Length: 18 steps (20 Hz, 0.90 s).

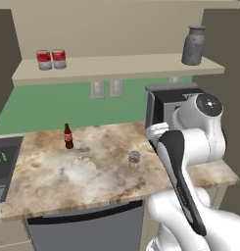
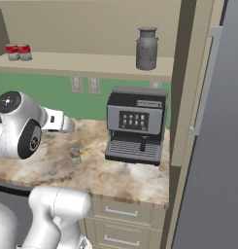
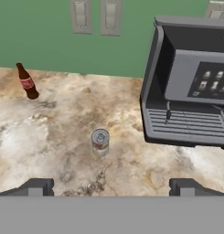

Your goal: Pick the cans from the counter and place them in their designated side in the cabinet.

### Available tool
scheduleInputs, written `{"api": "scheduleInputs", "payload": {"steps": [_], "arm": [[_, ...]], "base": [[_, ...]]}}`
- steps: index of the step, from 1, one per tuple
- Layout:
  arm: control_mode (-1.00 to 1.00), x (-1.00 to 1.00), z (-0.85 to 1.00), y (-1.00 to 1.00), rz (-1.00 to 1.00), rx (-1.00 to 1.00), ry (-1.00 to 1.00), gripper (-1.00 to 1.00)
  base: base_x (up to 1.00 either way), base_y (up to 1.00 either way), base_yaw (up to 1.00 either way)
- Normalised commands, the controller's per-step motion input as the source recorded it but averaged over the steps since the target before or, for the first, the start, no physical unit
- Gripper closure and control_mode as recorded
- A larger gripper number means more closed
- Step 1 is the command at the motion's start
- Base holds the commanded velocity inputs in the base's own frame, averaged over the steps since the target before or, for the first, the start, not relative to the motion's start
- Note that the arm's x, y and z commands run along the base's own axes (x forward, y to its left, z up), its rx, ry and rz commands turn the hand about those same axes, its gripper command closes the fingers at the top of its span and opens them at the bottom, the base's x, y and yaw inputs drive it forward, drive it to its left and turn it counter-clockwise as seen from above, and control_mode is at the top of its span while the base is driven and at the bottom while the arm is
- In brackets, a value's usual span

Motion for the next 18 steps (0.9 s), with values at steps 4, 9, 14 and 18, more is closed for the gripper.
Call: {"api": "scheduleInputs", "payload": {"steps": [4, 9, 14, 18], "arm": [[-1.0, 0.05, 0.0, 0.01, 0.0, 0.0, 0.03, -1.0], [-1.0, 0.01, -0.04, 0.08, 0.0, 0.0, 0.05, -1.0], [-1.0, 0.0, -0.18, 0.1, 0.0, 0.0, 0.01, -1.0], [-1.0, 0.01, -0.3, 0.03, 0.0, 0.0, 0.0, -1.0]], "base": [[0.0, 0.0, 0.0], [0.0, 0.0, 0.0], [0.0, 0.0, 0.0], [0.0, 0.0, 0.0]]}}
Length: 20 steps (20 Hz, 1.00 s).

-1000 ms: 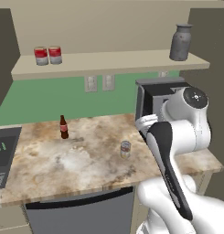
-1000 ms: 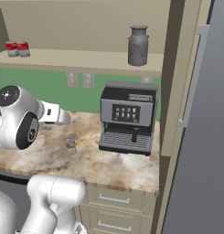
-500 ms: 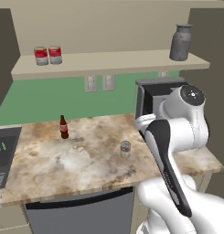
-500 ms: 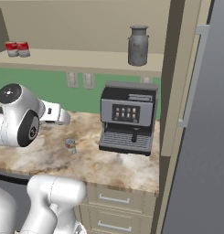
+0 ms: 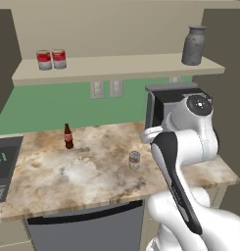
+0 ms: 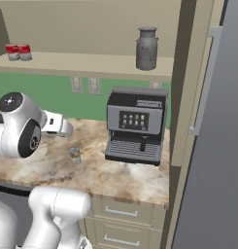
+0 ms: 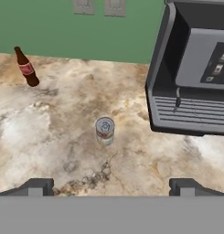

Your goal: Pick the cans from the counter and place them in their designated side in the cabinet.

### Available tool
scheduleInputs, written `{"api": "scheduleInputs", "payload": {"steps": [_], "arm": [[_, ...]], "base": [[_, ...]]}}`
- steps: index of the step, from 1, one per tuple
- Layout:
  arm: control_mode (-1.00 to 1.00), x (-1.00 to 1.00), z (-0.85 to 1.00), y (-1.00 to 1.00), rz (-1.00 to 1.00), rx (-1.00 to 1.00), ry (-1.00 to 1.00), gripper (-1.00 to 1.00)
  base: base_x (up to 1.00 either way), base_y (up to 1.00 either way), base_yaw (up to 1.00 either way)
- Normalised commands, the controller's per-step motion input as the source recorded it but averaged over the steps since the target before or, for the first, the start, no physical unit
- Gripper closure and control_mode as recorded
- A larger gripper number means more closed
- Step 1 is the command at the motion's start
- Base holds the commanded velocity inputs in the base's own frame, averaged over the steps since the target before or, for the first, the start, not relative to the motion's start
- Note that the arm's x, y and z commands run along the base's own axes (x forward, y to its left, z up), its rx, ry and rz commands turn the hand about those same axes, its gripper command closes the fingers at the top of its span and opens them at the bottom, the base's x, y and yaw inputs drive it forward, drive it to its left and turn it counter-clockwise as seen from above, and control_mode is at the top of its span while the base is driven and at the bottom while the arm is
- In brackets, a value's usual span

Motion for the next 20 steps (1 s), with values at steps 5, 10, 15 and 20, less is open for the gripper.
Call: {"api": "scheduleInputs", "payload": {"steps": [5, 10, 15, 20], "arm": [[-1.0, 0.01, -0.29, 0.0, 0.0, 0.0, 0.0, -1.0], [-1.0, 0.14, -0.2, 0.02, 0.0, 0.0, 0.0, -1.0], [-1.0, 0.25, -0.06, 0.0, 0.0, 0.02, 0.0, -1.0], [-1.0, 0.22, -0.07, 0.0, 0.0, 0.04, 0.0, -1.0]], "base": [[0.0, 0.0, 0.0], [0.0, 0.0, 0.0], [0.0, 0.0, 0.0], [0.0, 0.0, 0.0]]}}
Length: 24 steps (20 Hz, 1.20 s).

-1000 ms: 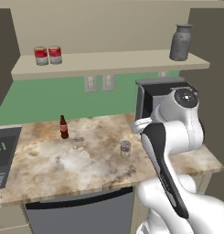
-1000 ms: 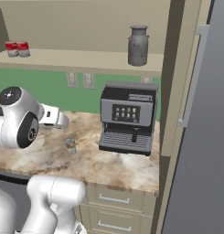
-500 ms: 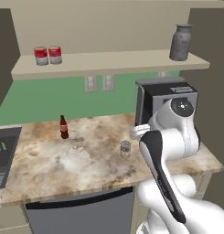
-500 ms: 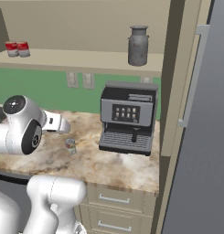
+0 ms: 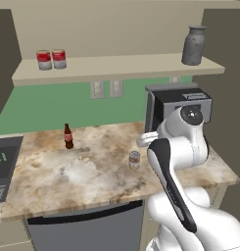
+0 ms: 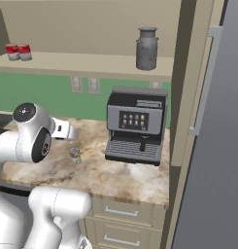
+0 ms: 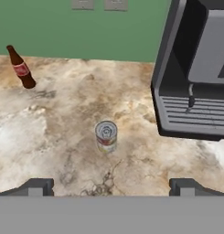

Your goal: Pick the cans from the counter and place them in their designated side in the cabinet.

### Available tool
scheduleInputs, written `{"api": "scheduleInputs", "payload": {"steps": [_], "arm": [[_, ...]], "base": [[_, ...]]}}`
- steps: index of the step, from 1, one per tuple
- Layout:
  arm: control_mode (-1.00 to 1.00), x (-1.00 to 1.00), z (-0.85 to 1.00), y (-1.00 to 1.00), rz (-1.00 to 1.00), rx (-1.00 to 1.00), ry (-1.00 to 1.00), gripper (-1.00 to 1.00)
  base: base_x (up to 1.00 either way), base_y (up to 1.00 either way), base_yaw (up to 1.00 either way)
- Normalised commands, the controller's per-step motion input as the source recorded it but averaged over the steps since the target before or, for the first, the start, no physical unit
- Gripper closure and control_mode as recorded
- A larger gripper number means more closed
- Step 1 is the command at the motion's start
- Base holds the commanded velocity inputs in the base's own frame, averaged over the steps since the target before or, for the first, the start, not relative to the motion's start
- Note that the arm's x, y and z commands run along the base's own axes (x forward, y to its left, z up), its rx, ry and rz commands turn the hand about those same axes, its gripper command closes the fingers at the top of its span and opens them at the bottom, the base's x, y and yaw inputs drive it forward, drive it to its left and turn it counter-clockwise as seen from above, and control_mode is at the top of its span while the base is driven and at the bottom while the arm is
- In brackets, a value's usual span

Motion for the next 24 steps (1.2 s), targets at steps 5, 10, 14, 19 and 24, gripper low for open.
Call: {"api": "scheduleInputs", "payload": {"steps": [5, 10, 14, 19, 24], "arm": [[-1.0, 0.06, -0.14, 0.03, 0.0, 0.04, 0.02, -1.0], [-1.0, 0.07, -0.23, 0.06, 0.0, 0.02, 0.03, -1.0], [-1.0, 0.1, -0.25, 0.06, 0.0, 0.0, 0.0, -1.0], [-1.0, 0.09, -0.19, 0.0, 0.0, -0.01, -0.03, -1.0], [-1.0, 0.17, -0.2, 0.0, 0.0, 0.0, 0.0, -1.0]], "base": [[0.0, 0.0, 0.0], [0.0, 0.0, 0.0], [0.0, 0.0, 0.0], [0.0, 0.0, 0.0], [0.0, 0.0, 0.0]]}}
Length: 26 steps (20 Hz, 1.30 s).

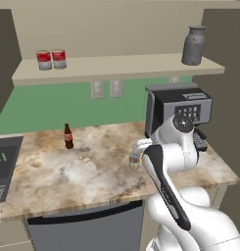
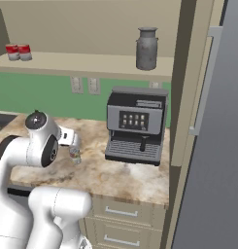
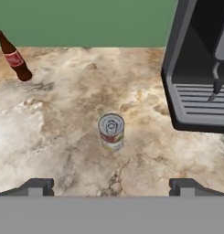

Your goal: Pick the cans from the counter and place them in their designated side in the cabinet.

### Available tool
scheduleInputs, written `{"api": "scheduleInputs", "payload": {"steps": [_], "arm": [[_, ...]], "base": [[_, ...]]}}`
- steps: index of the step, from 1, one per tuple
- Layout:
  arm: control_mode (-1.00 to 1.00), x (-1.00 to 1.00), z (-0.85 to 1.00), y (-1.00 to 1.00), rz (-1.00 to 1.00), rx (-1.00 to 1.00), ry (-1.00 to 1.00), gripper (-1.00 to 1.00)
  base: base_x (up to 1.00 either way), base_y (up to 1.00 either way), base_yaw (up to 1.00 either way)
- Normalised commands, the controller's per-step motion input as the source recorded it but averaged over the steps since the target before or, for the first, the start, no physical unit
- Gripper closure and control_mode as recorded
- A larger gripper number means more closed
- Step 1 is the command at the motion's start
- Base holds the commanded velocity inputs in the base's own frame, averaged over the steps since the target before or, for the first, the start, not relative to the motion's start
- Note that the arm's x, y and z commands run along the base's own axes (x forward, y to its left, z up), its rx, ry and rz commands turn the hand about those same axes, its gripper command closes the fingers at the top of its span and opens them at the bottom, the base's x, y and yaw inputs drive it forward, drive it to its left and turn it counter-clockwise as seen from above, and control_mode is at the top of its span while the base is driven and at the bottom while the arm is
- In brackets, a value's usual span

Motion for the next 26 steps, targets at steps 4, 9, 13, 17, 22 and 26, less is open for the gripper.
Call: {"api": "scheduleInputs", "payload": {"steps": [4, 9, 13, 17, 22, 26], "arm": [[-1.0, 0.27, -0.19, 0.02, 0.0, 0.0, 0.01, -1.0], [-1.0, 0.3, -0.16, 0.03, 0.0, 0.0, 0.04, -1.0], [-1.0, 0.28, -0.16, 0.08, 0.0, 0.0, 0.04, -1.0], [-1.0, 0.24, -0.11, 0.1, 0.0, 0.0, 0.07, -1.0], [-1.0, 0.19, -0.12, 0.05, 0.0, 0.0, 0.05, -1.0], [-1.0, 0.1, -0.21, 0.0, 0.0, -0.01, 0.01, -1.0]], "base": [[0.0, 0.0, 0.0], [0.0, 0.0, 0.0], [0.0, 0.0, 0.0], [0.0, 0.0, 0.0], [0.0, 0.0, 0.0], [0.0, 0.0, 0.0]]}}
